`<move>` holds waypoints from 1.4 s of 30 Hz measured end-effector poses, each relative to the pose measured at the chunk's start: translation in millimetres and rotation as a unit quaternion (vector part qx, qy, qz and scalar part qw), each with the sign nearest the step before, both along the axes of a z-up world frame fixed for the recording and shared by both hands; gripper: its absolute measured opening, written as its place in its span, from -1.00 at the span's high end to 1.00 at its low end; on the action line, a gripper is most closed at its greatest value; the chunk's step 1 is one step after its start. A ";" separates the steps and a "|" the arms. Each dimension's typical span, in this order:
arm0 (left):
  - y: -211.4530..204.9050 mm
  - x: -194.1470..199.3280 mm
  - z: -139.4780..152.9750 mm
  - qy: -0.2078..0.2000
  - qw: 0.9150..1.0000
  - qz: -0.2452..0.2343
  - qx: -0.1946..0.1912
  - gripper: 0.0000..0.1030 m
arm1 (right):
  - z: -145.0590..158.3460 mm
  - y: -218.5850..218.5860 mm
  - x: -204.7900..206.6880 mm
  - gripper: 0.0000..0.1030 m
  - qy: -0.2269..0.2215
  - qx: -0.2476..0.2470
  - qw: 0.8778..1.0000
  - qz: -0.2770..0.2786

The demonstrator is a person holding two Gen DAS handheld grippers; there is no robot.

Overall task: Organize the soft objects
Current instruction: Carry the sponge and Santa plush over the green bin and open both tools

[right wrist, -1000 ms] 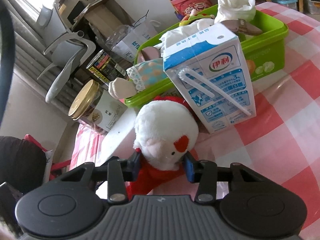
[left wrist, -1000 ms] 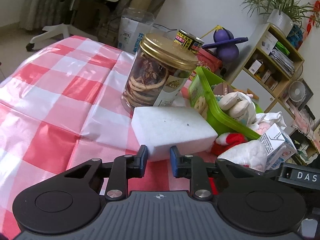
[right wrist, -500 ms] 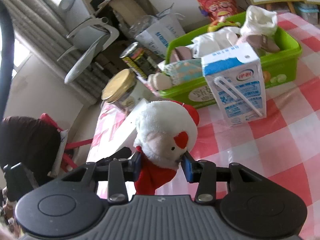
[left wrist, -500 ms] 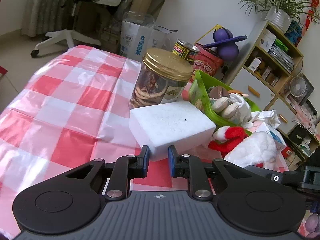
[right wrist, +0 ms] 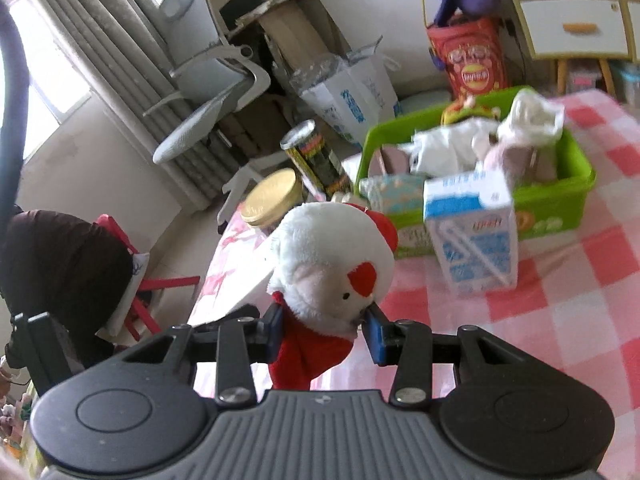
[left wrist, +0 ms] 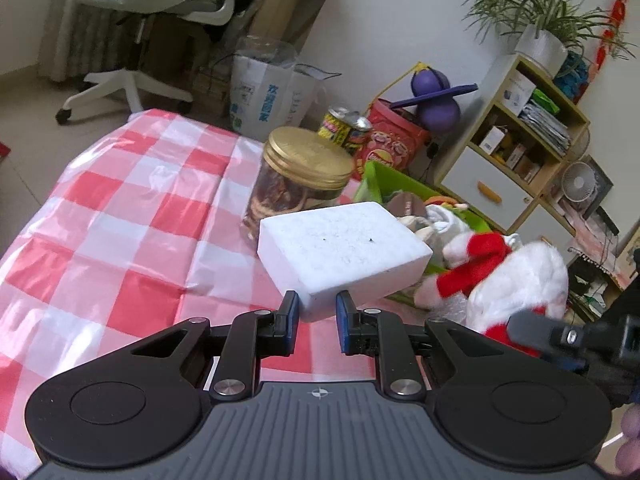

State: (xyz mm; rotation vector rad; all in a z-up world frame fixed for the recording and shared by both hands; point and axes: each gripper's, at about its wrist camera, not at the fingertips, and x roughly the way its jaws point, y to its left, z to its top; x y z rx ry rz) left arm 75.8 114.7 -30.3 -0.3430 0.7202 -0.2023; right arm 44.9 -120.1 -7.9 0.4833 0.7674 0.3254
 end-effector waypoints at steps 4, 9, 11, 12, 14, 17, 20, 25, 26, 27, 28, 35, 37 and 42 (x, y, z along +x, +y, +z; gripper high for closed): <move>-4.5 -1.9 11.1 -0.017 1.000 -0.005 -0.005 0.66 | 12.7 -14.3 2.8 0.67 -0.014 0.013 1.000 -0.014; -12.0 1.8 20.7 -0.026 1.000 -0.011 -0.006 0.66 | 23.1 -31.3 9.2 0.67 -0.024 0.023 0.999 -0.036; -15.9 4.5 24.3 -0.032 0.999 -0.013 -0.001 0.66 | 27.2 -39.6 12.8 0.67 -0.025 0.026 0.998 -0.045; -17.8 6.4 26.1 -0.035 0.999 -0.014 0.001 0.66 | 29.9 -43.6 15.9 0.67 -0.027 0.028 0.998 -0.050; -20.2 10.3 28.7 -0.039 0.999 -0.017 0.001 0.66 | 35.4 -52.2 21.5 0.67 -0.034 0.030 0.997 -0.058; -27.7 18.5 34.0 -0.046 0.999 -0.024 0.007 0.66 | 44.8 -65.4 31.6 0.67 -0.047 0.032 0.996 -0.071; -36.7 29.4 38.5 -0.051 0.998 -0.031 0.011 0.66 | 51.4 -80.7 39.8 0.67 -0.059 0.036 0.994 -0.088; -59.5 50.3 45.2 -0.057 0.997 -0.048 0.021 0.66 | 55.8 -106.3 51.4 0.67 -0.078 0.046 0.989 -0.114; -64.6 55.0 45.7 -0.059 0.997 -0.053 0.024 0.66 | 55.2 -110.6 55.5 0.67 -0.079 0.044 0.989 -0.119; -70.2 61.0 46.4 -0.061 0.996 -0.058 0.028 0.66 | 54.1 -114.1 60.2 0.67 -0.081 0.040 0.988 -0.123; -75.2 66.8 46.4 -0.061 0.996 -0.062 0.032 0.66 | 52.3 -116.6 63.9 0.67 -0.082 0.036 0.988 -0.127; -114.7 121.6 38.6 -0.052 0.992 -0.084 0.079 0.66 | 22.0 -127.7 95.6 0.67 -0.071 0.031 0.987 -0.139; -125.7 134.0 33.2 -0.049 0.990 -0.092 0.094 0.66 | 11.8 -130.7 102.1 0.67 -0.061 0.035 0.987 -0.143; -144.0 165.7 20.3 -0.032 0.988 -0.095 0.121 0.65 | -15.8 -132.8 117.1 0.67 -0.034 0.042 0.988 -0.146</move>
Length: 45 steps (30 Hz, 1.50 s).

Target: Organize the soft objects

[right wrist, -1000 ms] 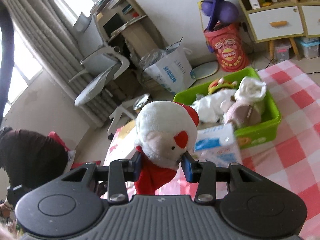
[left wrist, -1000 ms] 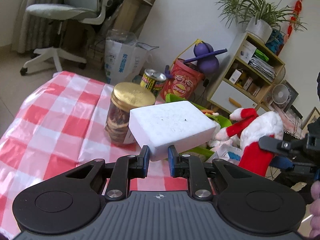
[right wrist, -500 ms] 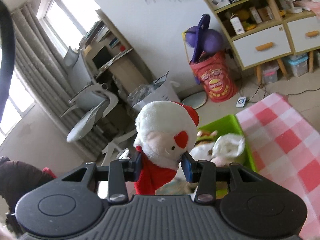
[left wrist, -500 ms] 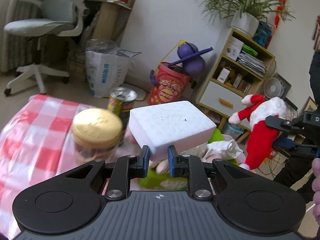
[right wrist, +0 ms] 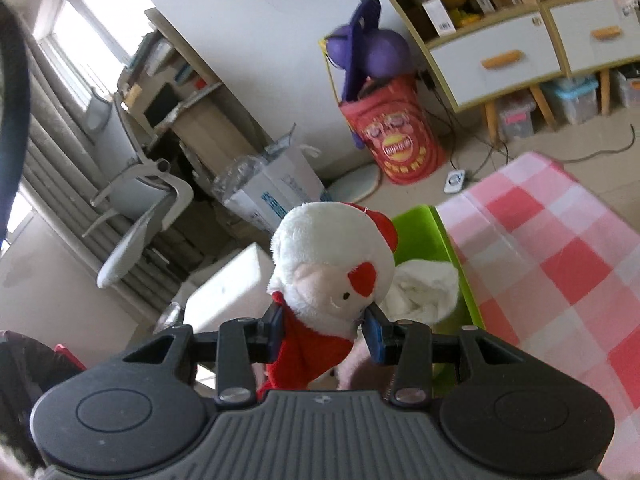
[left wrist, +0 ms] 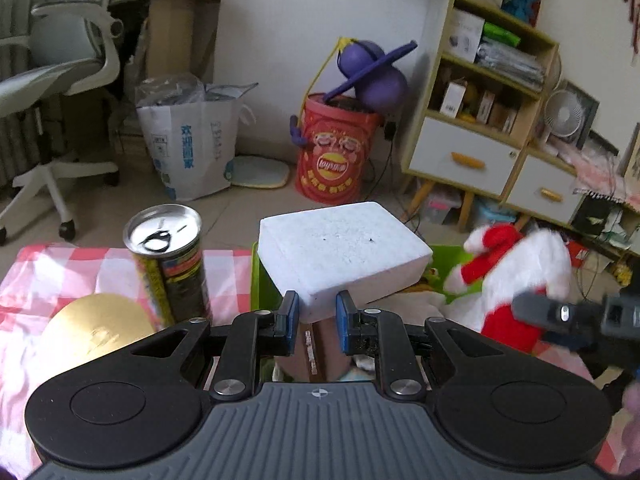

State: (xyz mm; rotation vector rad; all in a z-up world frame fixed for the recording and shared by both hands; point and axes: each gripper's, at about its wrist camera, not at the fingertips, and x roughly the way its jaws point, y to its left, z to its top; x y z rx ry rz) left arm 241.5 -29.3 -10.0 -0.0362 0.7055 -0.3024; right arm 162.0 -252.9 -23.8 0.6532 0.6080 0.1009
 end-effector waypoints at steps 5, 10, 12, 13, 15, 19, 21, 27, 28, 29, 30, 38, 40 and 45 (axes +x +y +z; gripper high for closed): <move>-13.1 19.9 -12.3 0.018 0.999 -0.007 0.026 0.65 | -18.0 5.1 8.9 0.66 0.011 0.003 1.000 0.008; -17.7 30.5 -23.8 0.029 0.998 -0.010 0.055 0.65 | -27.9 6.4 12.7 0.66 0.022 0.008 1.000 0.009; -15.2 30.9 -24.8 0.032 0.998 -0.009 0.049 0.64 | -27.5 5.0 12.5 0.66 0.022 0.010 1.000 0.010; -15.0 30.3 -24.5 0.031 0.998 -0.010 0.048 0.62 | -27.6 4.9 12.3 0.65 0.021 0.009 1.000 0.010; -14.4 28.3 -23.8 0.029 0.998 -0.012 0.051 0.58 | -26.9 4.1 12.5 0.59 0.023 0.010 1.000 0.012; -14.7 22.8 -20.5 0.031 0.998 -0.016 0.052 0.36 | -24.7 -0.7 12.0 0.27 0.041 0.025 0.999 0.006; -13.1 18.2 -18.1 0.033 0.998 -0.015 0.049 0.17 | -19.8 -2.7 8.7 0.13 0.039 0.023 0.999 0.001; -7.2 -6.0 -1.6 0.026 0.998 -0.009 0.050 -0.25 | -2.0 -9.4 -2.4 0.03 0.046 0.014 0.999 -0.012; -6.8 -10.8 1.3 0.025 0.998 -0.009 0.049 -0.30 | 0.9 -10.3 -5.6 0.00 0.047 0.012 0.999 -0.014; -5.4 -17.0 4.7 0.026 0.999 -0.006 0.048 -0.31 | 4.2 -11.4 -8.7 -0.02 0.049 0.008 0.999 -0.017; -2.5 -25.9 8.0 0.026 0.999 0.001 0.043 -0.38 | 7.1 -11.8 -12.2 -0.07 0.051 0.004 0.999 -0.019; 10.8 -94.9 10.2 0.047 0.998 0.034 0.035 -0.63 | 14.1 -13.5 -53.6 -0.15 0.071 -0.041 0.996 -0.035; 11.7 -111.3 9.8 0.058 0.996 0.042 0.045 -0.69 | 16.4 -10.9 -65.8 -0.16 0.072 -0.055 0.995 -0.029; 13.1 -151.2 7.6 0.091 0.993 0.057 0.048 -0.77 | 18.0 -4.9 -96.2 -0.20 0.090 -0.080 0.993 -0.021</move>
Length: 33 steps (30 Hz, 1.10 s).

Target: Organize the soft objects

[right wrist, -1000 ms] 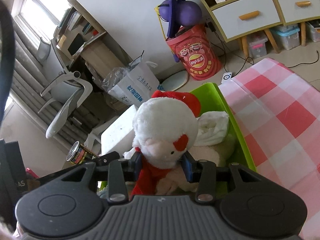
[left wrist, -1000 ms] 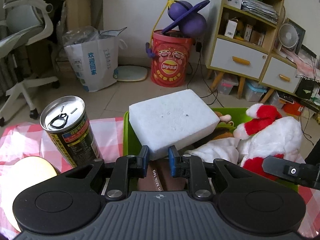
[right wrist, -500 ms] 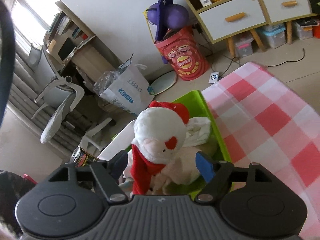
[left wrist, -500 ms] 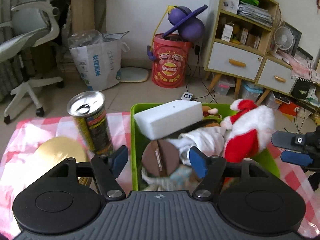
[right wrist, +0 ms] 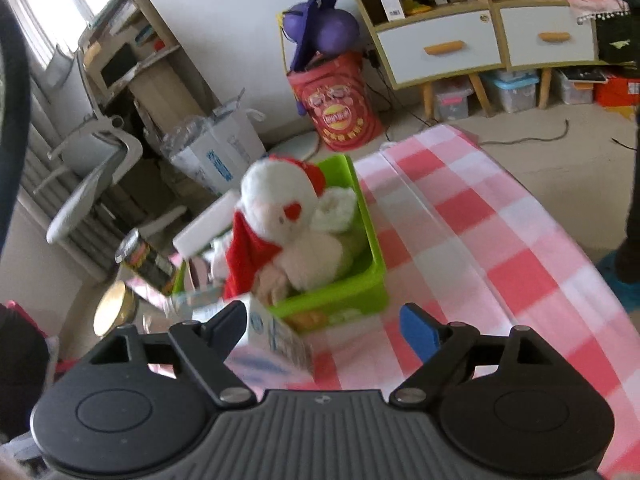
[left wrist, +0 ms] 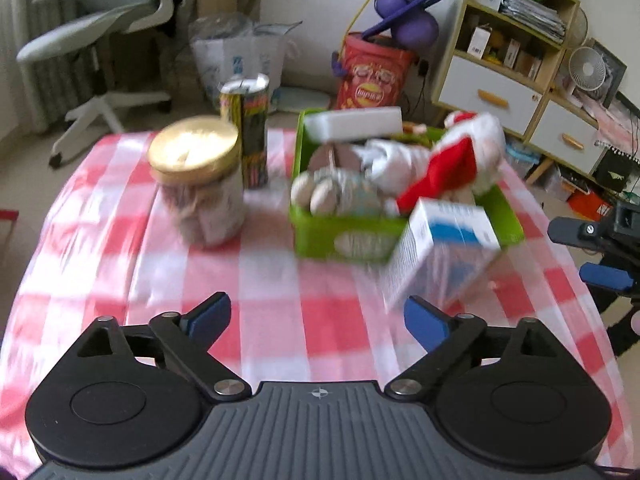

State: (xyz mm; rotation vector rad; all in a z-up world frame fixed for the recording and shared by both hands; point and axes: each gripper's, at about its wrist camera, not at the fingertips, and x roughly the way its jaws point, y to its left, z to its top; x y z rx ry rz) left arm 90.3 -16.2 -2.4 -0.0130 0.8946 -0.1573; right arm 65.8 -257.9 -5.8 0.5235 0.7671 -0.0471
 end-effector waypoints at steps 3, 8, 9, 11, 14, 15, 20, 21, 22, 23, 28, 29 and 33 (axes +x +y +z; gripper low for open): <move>1.2 -21.3 1.0 0.003 1.000 0.010 0.012 -0.84 | 3.6 7.9 -15.1 -0.22 0.013 -0.015 1.000 0.009; 0.2 -45.8 3.9 0.005 0.999 0.021 0.039 -0.89 | 11.1 27.3 -41.2 -0.27 0.017 -0.056 0.998 0.039; 0.1 -50.4 2.6 0.008 0.999 0.022 0.041 -0.89 | 11.1 30.8 -46.2 -0.31 0.017 -0.061 0.997 0.045; -0.8 -55.9 0.6 0.020 0.998 0.024 0.050 -0.90 | 10.7 39.0 -55.3 -0.33 0.023 -0.074 0.995 0.059; -1.4 -60.2 0.6 0.030 0.997 0.032 0.055 -0.90 | 13.2 50.6 -61.6 -0.33 0.034 -0.095 0.992 0.077; -0.6 -60.7 0.9 0.034 0.997 0.037 0.054 -0.90 | 14.5 52.7 -63.4 -0.35 0.031 -0.097 0.992 0.081; -0.5 -63.3 2.5 0.029 0.996 0.047 0.066 -0.90 | 17.5 63.2 -68.1 -0.39 0.025 -0.110 0.989 0.094; -0.9 -63.3 3.0 0.028 0.996 0.047 0.067 -0.90 | 17.1 64.5 -67.8 -0.39 0.026 -0.113 0.989 0.096; -1.0 -63.1 3.0 0.028 0.996 0.046 0.067 -0.90 | 16.5 65.3 -67.3 -0.39 0.028 -0.115 0.988 0.097; -1.3 -63.0 3.1 0.029 0.996 0.045 0.067 -0.90 | 15.2 66.4 -66.7 -0.39 0.030 -0.117 0.988 0.099; -4.7 -63.3 2.2 0.029 0.996 0.036 0.074 -0.90 | 10.8 68.1 -64.6 -0.39 0.036 -0.123 0.987 0.101; -5.3 -63.5 2.2 0.028 0.996 0.035 0.075 -0.90 | 10.7 68.3 -64.5 -0.39 0.036 -0.122 0.987 0.102; -7.9 -64.9 3.1 0.026 0.996 0.032 0.077 -0.90 | 10.4 68.2 -64.5 -0.39 0.037 -0.121 0.987 0.102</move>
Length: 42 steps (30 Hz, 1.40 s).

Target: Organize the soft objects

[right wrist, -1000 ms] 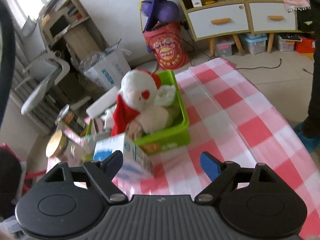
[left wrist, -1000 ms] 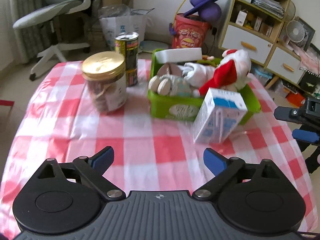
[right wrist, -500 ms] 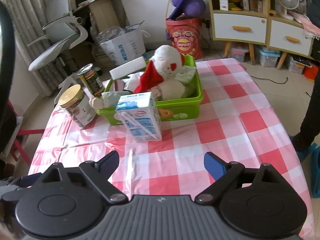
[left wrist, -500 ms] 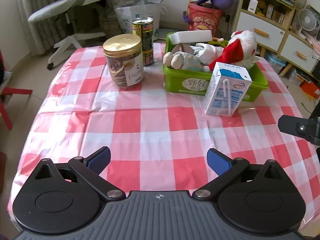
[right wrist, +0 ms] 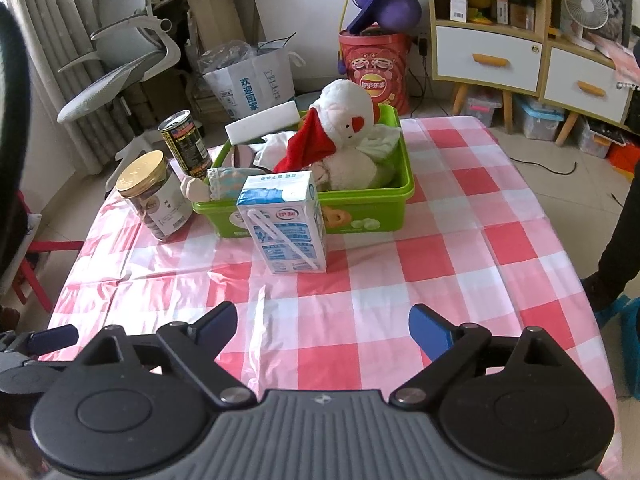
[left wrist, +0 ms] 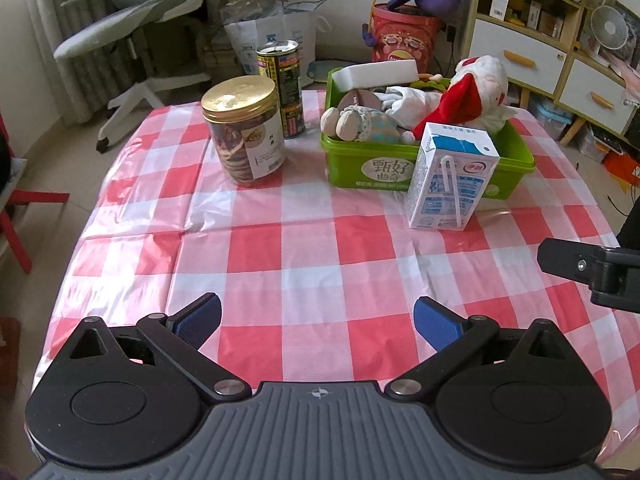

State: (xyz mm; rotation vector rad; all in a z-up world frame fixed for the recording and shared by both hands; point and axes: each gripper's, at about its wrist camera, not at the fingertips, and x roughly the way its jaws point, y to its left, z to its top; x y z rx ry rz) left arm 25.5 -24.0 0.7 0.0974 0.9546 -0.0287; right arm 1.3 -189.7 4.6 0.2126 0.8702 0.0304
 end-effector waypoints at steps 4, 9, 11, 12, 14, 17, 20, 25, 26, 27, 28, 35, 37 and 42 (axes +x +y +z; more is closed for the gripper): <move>-0.4 0.2 -0.1 0.000 1.000 0.000 0.001 -0.90 | -0.9 -0.7 0.4 -0.39 0.002 -0.002 1.000 -0.001; -1.3 -0.5 0.2 -0.001 1.000 0.000 0.005 -0.90 | -1.2 -0.8 0.2 -0.39 0.003 -0.002 1.000 -0.002; -1.0 -0.2 0.1 0.000 1.000 0.000 0.005 -0.90 | -1.7 -1.5 0.1 -0.39 0.003 -0.002 1.000 -0.001; -1.0 -0.3 0.2 -0.001 1.000 0.000 0.005 -0.90 | -1.9 -1.6 0.0 -0.39 0.004 -0.002 1.000 -0.001; -0.8 -0.3 0.2 -0.001 1.000 0.000 0.006 -0.90 | -2.2 -1.1 -0.5 -0.39 0.004 -0.002 1.000 -0.001; -0.5 0.5 -0.1 0.000 1.000 0.002 0.007 -0.90 | -2.2 -1.0 -0.5 -0.39 0.004 -0.002 1.000 -0.001; -0.1 0.6 -0.4 0.001 1.000 0.002 0.007 -0.90 | -2.5 -0.8 -0.6 -0.39 0.005 -0.003 1.000 -0.002; -0.4 0.5 -1.1 0.002 1.000 0.001 0.008 -0.90 | -4.5 -0.7 0.0 -0.39 0.007 -0.005 1.000 -0.001; -0.1 0.3 -1.1 0.002 1.000 0.001 0.008 -0.90 | -4.6 -0.5 -0.1 -0.39 0.008 -0.005 1.000 -0.001; -0.3 0.4 -1.1 0.002 1.000 0.002 0.008 -0.90 | -4.4 -0.5 0.0 -0.39 0.007 -0.005 1.000 -0.001; -0.5 0.6 -1.1 0.002 1.000 0.002 0.008 -0.90 | -4.3 -0.4 0.1 -0.39 0.007 -0.005 1.000 -0.001; -0.4 1.0 -2.2 0.004 1.000 0.003 0.007 -0.90 | -5.9 -0.7 0.2 -0.39 0.008 -0.006 1.000 -0.001; -0.3 1.0 -2.0 0.004 1.000 0.003 0.007 -0.90 | -6.2 -1.0 0.0 -0.39 0.008 -0.006 1.000 -0.001; -0.5 0.5 -2.0 0.003 1.000 0.002 0.007 -0.90 | -6.2 -1.1 0.1 -0.39 0.009 -0.006 1.000 -0.001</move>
